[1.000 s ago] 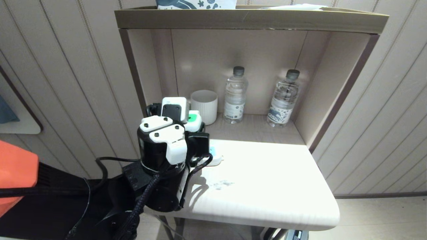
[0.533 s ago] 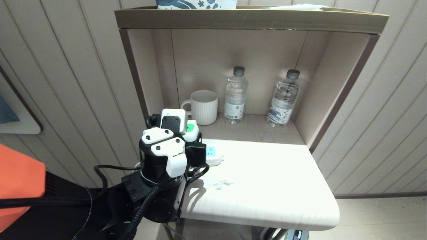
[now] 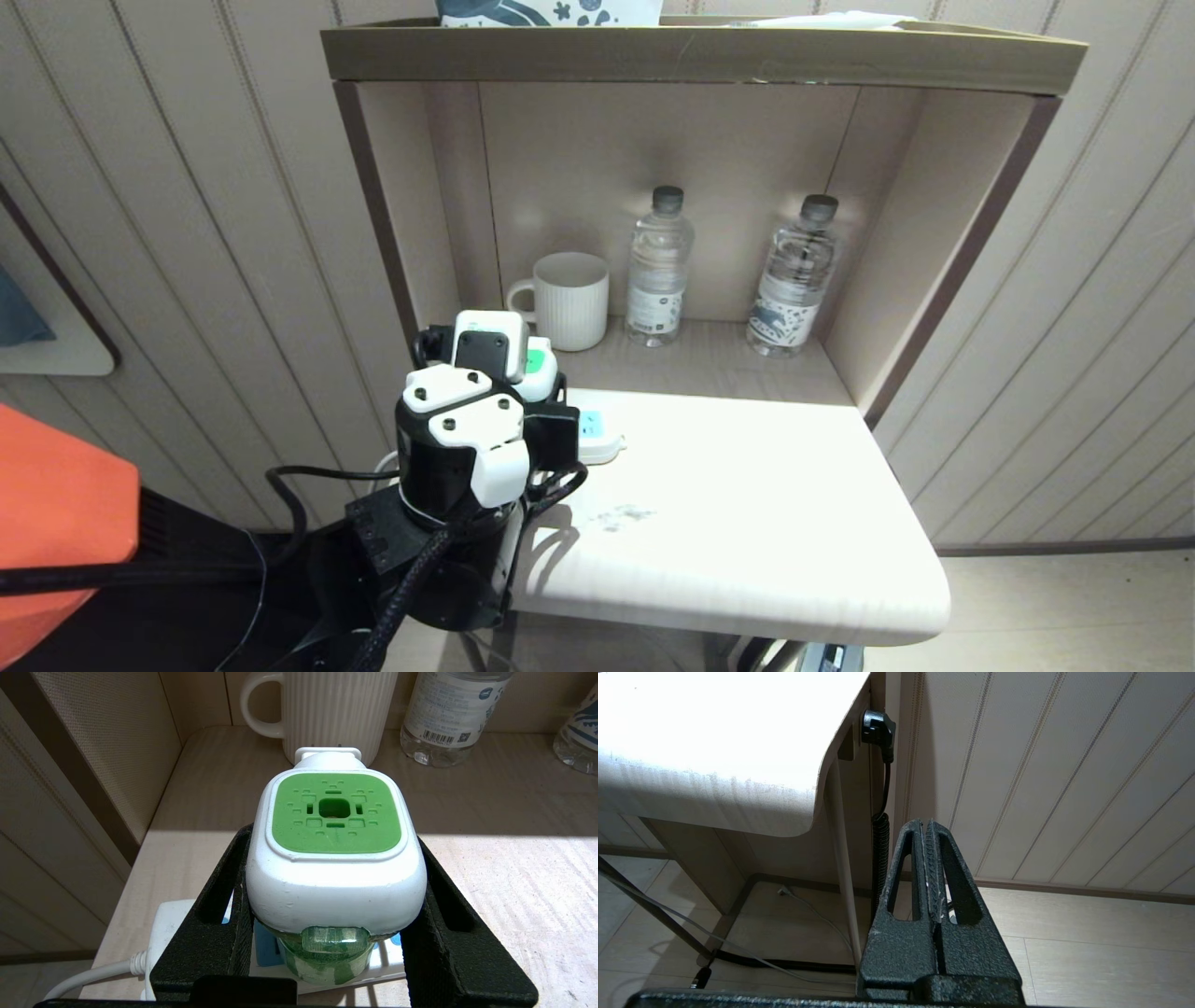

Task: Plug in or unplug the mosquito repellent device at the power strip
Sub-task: Place the mosquito repellent liquid on the table

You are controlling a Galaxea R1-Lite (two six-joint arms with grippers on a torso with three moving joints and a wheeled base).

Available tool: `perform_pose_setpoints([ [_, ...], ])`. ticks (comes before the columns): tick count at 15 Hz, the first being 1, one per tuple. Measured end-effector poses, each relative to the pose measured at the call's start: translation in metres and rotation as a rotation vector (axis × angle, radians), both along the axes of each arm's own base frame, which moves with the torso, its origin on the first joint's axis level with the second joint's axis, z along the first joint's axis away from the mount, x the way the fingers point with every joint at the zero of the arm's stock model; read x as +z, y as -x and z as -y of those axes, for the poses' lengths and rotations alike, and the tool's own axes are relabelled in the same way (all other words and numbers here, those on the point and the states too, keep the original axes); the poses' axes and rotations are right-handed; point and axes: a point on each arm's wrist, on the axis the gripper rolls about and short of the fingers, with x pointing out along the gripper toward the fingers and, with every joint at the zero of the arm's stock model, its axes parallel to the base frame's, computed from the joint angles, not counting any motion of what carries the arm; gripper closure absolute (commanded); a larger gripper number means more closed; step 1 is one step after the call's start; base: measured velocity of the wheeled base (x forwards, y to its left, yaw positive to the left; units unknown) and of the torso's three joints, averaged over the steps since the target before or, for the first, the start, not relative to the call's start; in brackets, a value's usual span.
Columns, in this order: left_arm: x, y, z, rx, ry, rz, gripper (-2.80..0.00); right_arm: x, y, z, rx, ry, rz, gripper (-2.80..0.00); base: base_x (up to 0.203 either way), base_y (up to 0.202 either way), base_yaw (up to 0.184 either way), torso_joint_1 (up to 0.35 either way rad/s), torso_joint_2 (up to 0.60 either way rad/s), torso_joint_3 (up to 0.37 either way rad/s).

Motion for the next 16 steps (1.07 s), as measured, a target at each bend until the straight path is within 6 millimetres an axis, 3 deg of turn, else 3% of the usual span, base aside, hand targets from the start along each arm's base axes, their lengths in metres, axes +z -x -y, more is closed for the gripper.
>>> perform_pose_setpoints([
  [7, 0.0, 0.0022, 0.0015, -0.001, 0.0, 0.0, 0.0, 0.0, 0.0, 0.0, 0.0, 0.0, 0.0, 0.0, 0.0, 0.0, 0.0, 0.0, 0.0, 0.0],
  [8, 0.0003, 0.0024, 0.0017, -0.001, 0.001, 0.0, -2.8, 0.0, 0.0, 0.0, 0.0, 0.0, 0.0, 0.0, 0.0, 0.0, 0.0, 0.0, 0.0, 0.0],
  [16, 0.0014, 0.0069, 0.0014, 0.009, 0.002, 0.002, -2.8, 0.0, 0.0, 0.0, 0.0, 0.0, 0.0, 0.0, 0.0, 0.0, 0.0, 0.0, 0.0, 0.0],
])
